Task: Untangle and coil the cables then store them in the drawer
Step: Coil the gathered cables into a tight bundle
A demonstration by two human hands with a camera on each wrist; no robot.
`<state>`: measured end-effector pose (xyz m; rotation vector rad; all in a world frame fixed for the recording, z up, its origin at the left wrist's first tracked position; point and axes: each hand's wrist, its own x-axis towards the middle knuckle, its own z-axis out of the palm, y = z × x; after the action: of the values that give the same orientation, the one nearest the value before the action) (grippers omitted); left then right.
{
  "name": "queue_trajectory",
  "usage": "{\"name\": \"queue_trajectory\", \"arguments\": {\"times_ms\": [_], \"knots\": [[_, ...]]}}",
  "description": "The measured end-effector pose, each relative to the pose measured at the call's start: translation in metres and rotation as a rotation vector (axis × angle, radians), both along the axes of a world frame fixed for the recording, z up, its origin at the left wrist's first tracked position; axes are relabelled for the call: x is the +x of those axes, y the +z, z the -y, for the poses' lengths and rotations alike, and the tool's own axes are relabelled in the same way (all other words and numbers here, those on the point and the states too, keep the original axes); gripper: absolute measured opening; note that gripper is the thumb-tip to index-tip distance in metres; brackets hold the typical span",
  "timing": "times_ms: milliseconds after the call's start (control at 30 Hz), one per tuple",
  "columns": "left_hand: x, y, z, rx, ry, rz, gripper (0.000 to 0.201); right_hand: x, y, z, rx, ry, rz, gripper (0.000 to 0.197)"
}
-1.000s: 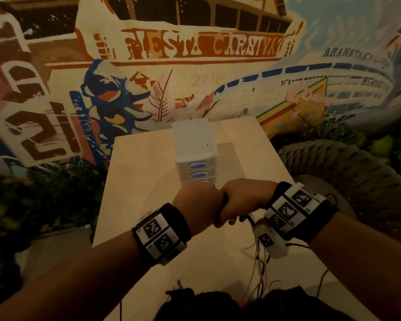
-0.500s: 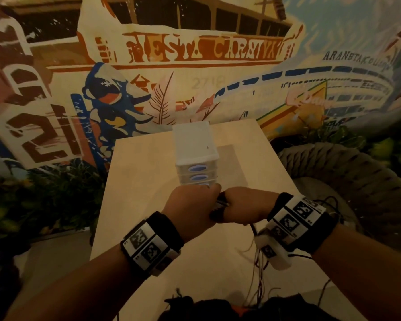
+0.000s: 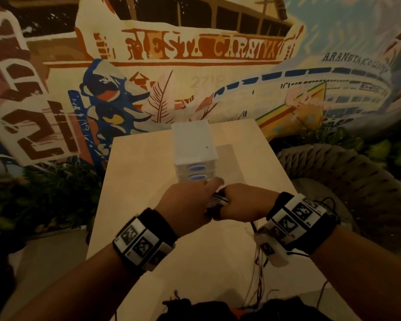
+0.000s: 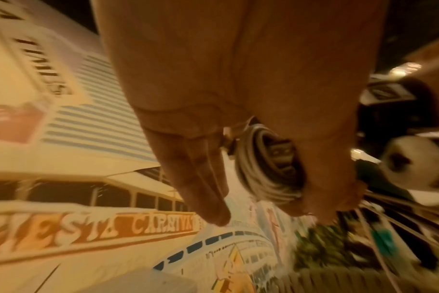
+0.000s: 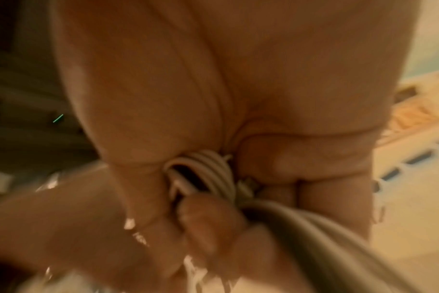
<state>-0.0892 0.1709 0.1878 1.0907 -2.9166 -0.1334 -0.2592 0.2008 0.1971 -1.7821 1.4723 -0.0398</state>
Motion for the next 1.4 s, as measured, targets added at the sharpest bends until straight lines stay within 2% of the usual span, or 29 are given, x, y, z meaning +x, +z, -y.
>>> {"name": "queue_trajectory", "arguments": {"times_ms": [67,100,167,233,333,367,433,500,567,633,667,733,833,900,967,1067,1133,1233,1333,1400], "knots": [[0.009,0.006,0.007,0.016,0.037,-0.095,0.099,-0.013,0.005,0.002,-0.004,-0.055,0.066,0.021],[0.014,0.008,0.011,0.079,0.075,-0.156,0.113,-0.018,0.007,0.004,-0.021,-0.090,0.093,0.021],[0.024,0.009,0.020,0.279,0.154,-0.322,0.124,-0.028,0.011,0.005,-0.072,-0.153,0.170,0.023],[0.028,0.007,0.026,0.462,0.172,-0.448,0.109,-0.033,0.015,0.006,-0.089,-0.192,0.329,0.024],[0.018,0.009,0.021,0.698,-0.031,-0.596,0.045,-0.024,0.023,0.003,-0.074,-0.146,0.488,0.021],[0.012,0.012,0.017,0.804,-0.091,-0.679,0.034,-0.019,0.025,0.002,-0.072,-0.111,0.493,0.018],[0.003,0.019,0.011,0.964,-0.142,-0.872,0.035,-0.009,0.029,0.002,-0.069,-0.065,0.504,0.019],[-0.001,0.024,0.010,1.019,-0.155,-0.979,0.039,-0.004,0.031,0.002,-0.067,-0.042,0.461,0.028],[-0.001,0.027,0.013,0.961,-0.153,-1.004,0.025,-0.003,0.034,-0.001,-0.109,-0.064,0.397,0.030],[0.001,0.026,0.017,0.901,-0.178,-1.006,0.014,-0.004,0.032,-0.001,-0.137,-0.108,0.462,0.045],[0.001,0.026,0.017,0.864,-0.212,-1.007,0.009,-0.005,0.031,0.000,-0.123,-0.104,0.507,0.045],[0.000,0.029,0.018,0.807,-0.253,-1.022,0.016,-0.002,0.027,0.000,-0.034,-0.032,0.586,0.023],[0.004,0.034,0.025,0.839,-0.250,-1.180,0.016,-0.004,0.004,-0.004,0.099,0.049,0.583,0.006],[0.011,0.035,0.031,0.839,-0.208,-1.254,0.020,-0.007,-0.009,-0.010,0.134,0.006,0.597,0.024],[0.017,0.032,0.035,0.838,-0.148,-1.239,0.011,-0.013,-0.015,-0.011,0.161,-0.119,0.615,0.036],[0.022,0.025,0.037,0.781,-0.025,-1.173,0.010,-0.021,-0.013,-0.011,0.136,-0.180,0.571,0.044],[0.024,0.017,0.040,0.571,0.019,-0.985,0.018,-0.024,-0.011,-0.009,0.089,-0.176,0.468,0.041],[0.023,0.010,0.038,0.349,0.003,-0.701,0.029,-0.023,-0.012,-0.006,0.182,-0.232,0.520,0.040],[0.018,0.012,0.031,0.236,-0.034,-0.498,0.010,-0.023,-0.017,-0.003,0.253,-0.287,0.624,0.043],[0.015,0.012,0.028,0.122,-0.071,-0.382,0.044,-0.023,-0.017,-0.002,0.263,-0.332,0.675,0.043]]}}
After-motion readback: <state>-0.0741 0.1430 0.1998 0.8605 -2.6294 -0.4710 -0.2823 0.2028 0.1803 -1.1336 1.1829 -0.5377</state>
